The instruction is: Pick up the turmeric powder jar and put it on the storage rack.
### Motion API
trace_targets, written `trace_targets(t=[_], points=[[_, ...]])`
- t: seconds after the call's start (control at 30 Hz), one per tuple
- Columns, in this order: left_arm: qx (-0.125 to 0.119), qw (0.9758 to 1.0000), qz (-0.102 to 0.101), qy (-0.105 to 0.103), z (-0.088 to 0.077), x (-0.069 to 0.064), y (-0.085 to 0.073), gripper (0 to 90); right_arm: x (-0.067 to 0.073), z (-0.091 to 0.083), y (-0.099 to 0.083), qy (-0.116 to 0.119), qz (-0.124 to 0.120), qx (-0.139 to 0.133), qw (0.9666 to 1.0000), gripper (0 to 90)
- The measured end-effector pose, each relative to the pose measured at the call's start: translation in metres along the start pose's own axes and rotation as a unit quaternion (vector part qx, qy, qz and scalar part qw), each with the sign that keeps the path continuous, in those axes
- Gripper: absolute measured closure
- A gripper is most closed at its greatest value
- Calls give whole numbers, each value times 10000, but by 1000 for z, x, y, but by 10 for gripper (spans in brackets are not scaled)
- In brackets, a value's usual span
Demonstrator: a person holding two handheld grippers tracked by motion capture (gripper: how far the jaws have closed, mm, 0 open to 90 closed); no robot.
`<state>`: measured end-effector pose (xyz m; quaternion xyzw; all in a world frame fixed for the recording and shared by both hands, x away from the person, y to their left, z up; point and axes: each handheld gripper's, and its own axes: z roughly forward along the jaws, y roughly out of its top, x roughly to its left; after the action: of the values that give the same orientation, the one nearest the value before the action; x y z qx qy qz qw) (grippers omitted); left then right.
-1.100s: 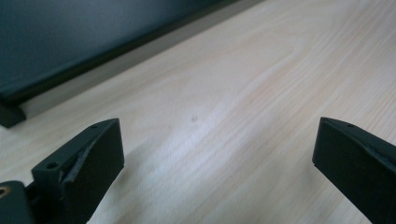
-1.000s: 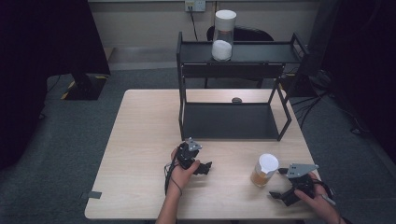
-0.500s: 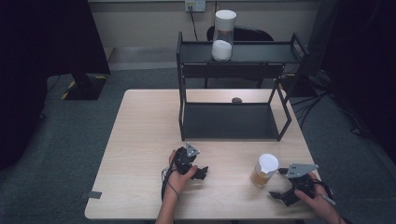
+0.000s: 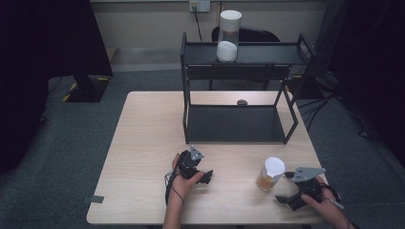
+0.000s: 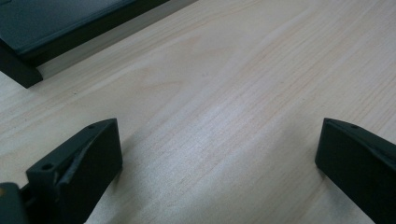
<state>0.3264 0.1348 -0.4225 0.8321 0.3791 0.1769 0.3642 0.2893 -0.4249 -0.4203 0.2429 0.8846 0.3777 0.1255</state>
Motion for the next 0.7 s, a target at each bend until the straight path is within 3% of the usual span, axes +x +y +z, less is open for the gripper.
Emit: trace_targets(t=[0.4, 0.7], points=[[4, 10000, -9, 10, 0, -1, 0, 0, 1, 0, 6, -26, 39, 89, 9999, 7], [5, 10000, -9, 11, 0, -1, 0, 0, 0, -1, 11, 38, 49, 1, 10000, 14]])
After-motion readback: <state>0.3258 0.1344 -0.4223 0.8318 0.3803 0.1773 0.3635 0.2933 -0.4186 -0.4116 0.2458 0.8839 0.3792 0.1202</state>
